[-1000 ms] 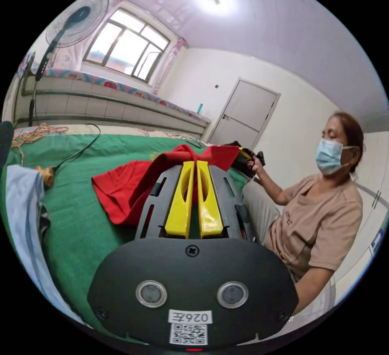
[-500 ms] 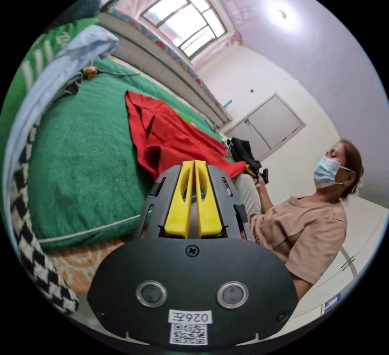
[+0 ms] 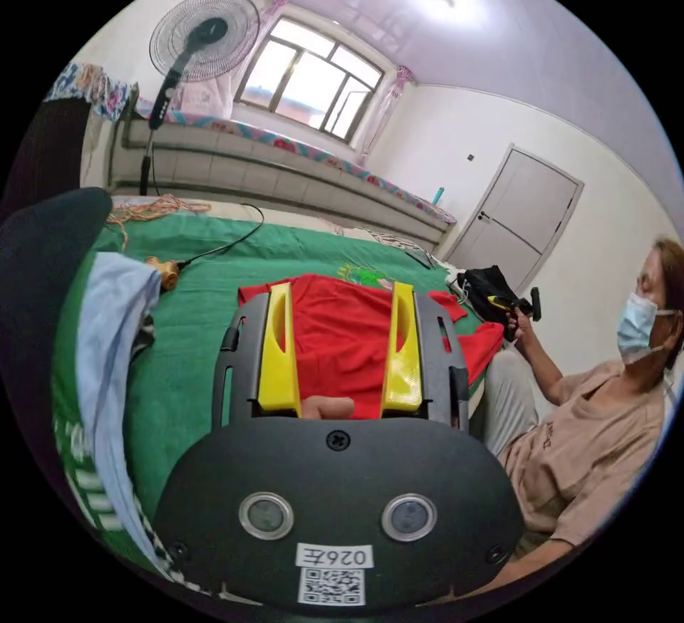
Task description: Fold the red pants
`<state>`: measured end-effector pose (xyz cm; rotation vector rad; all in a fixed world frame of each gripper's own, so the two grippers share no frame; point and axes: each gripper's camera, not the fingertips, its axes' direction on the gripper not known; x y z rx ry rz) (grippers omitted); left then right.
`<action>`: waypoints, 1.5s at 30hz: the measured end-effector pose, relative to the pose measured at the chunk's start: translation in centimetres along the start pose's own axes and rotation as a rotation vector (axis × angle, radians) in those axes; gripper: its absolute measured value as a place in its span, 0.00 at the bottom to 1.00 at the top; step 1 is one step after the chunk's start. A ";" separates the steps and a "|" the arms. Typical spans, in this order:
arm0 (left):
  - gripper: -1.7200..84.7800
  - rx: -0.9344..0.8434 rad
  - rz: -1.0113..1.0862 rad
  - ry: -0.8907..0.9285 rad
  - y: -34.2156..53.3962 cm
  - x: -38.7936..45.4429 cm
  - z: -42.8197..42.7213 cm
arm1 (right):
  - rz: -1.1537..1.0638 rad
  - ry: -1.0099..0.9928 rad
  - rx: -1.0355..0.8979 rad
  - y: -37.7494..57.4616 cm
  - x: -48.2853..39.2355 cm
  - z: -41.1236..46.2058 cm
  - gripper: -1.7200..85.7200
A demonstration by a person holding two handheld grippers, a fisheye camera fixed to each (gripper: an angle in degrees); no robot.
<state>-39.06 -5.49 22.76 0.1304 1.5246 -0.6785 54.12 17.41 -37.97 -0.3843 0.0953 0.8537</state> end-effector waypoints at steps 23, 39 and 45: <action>0.02 -0.434 -0.133 -0.059 -6.6 -8.3 17.3 | -0.007 0.090 -0.291 -11.1 -1.9 16.3 0.01; 0.01 -0.138 -0.223 -0.141 -4.9 -9.1 14.0 | -0.099 0.284 -0.172 -12.7 -6.3 19.3 0.07; 0.01 -0.345 -0.049 -0.181 -3.5 -5.7 16.5 | -0.358 0.419 -0.286 -7.8 -9.4 22.5 0.01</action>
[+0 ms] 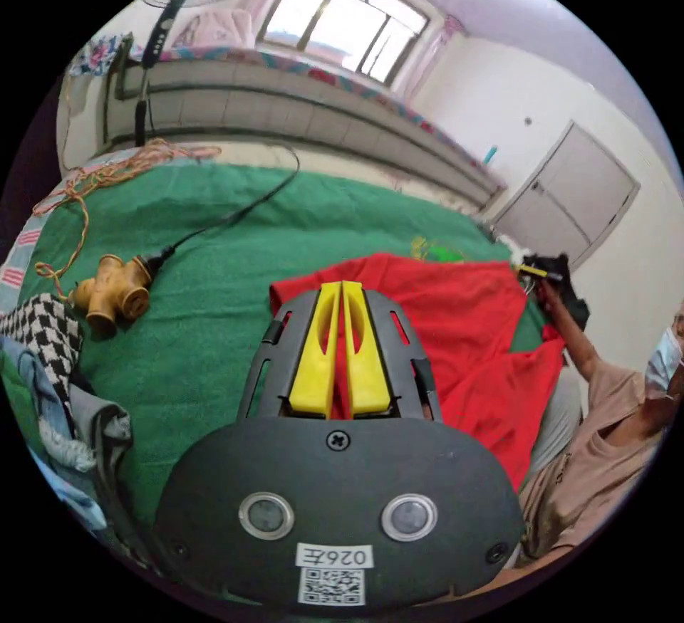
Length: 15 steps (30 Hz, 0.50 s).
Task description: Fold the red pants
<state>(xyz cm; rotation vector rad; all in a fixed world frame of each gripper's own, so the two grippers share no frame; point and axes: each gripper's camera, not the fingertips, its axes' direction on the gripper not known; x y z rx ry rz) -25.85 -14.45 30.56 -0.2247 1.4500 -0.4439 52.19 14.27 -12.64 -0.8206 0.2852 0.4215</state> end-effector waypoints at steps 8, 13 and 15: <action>0.01 0.301 0.038 0.258 7.4 0.9 -9.4 | 0.089 0.004 0.220 9.3 0.9 -8.9 0.01; 0.01 0.398 0.003 -0.007 16.3 3.5 -16.0 | 0.228 0.016 0.460 21.2 1.7 -15.6 0.01; 0.02 0.329 -0.018 -0.070 18.8 3.9 -16.7 | 0.238 -0.108 0.346 24.9 2.8 -15.2 0.01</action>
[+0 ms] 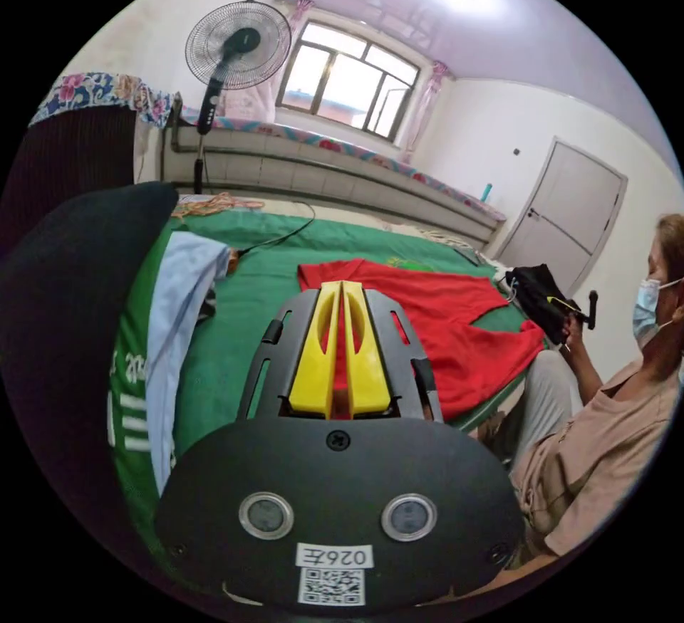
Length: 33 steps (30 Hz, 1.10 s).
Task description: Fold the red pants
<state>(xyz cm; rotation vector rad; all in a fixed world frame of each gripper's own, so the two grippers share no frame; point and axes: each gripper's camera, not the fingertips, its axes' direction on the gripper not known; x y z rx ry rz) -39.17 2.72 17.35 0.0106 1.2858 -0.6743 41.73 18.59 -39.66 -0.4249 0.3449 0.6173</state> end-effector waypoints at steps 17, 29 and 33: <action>0.17 -0.259 -0.304 0.131 8.5 -3.3 -3.3 | 0.366 -0.431 -0.183 9.1 9.9 2.0 0.15; 0.20 -0.593 -0.262 0.004 5.7 -5.9 4.0 | 0.419 -0.559 -0.233 11.4 13.0 4.6 0.08; 0.08 -0.596 -0.205 0.162 5.0 -6.2 2.9 | 0.392 -0.556 -0.094 11.6 13.5 1.0 0.02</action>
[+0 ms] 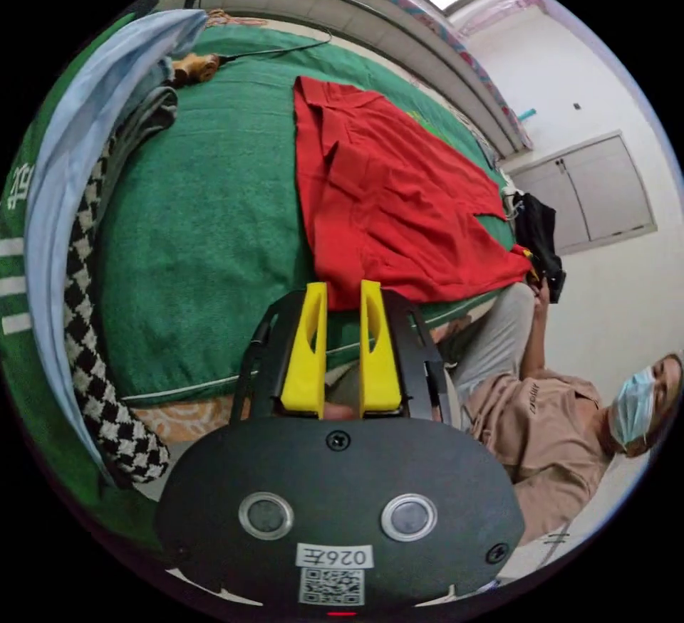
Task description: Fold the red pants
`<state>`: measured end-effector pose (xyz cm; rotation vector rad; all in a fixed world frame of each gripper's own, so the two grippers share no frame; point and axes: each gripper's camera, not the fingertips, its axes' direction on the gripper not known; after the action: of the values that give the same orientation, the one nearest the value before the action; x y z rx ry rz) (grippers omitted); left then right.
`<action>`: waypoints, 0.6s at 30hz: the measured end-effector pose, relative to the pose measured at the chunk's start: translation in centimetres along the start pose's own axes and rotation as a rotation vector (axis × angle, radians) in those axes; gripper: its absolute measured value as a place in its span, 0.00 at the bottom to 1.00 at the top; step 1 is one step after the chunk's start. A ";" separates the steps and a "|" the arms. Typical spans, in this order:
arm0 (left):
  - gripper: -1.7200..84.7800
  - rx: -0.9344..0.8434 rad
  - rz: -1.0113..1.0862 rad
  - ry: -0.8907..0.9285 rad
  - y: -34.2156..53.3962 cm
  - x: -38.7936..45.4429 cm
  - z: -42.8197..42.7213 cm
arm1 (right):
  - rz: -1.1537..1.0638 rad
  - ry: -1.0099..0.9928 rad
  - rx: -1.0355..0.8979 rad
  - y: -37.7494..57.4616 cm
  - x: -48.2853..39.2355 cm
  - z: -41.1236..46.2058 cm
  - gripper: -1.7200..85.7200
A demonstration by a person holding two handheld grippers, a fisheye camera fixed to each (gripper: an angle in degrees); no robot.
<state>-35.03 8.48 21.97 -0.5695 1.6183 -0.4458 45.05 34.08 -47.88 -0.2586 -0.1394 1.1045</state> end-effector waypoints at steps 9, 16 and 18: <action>0.01 0.335 -0.037 0.441 4.3 -6.6 -4.4 | 0.049 0.024 0.101 1.1 2.5 -5.8 0.00; 0.03 0.336 -0.010 0.324 3.7 -6.4 -4.8 | 0.080 -0.012 0.110 1.8 3.5 -6.8 0.00; 0.12 0.317 -0.001 0.211 3.4 -5.8 -4.4 | 0.080 -0.018 0.097 1.5 3.4 -6.7 0.00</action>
<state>-39.31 14.45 25.12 -0.2901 1.7021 -0.7676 46.84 36.82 -54.84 -0.1690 -0.0923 1.1901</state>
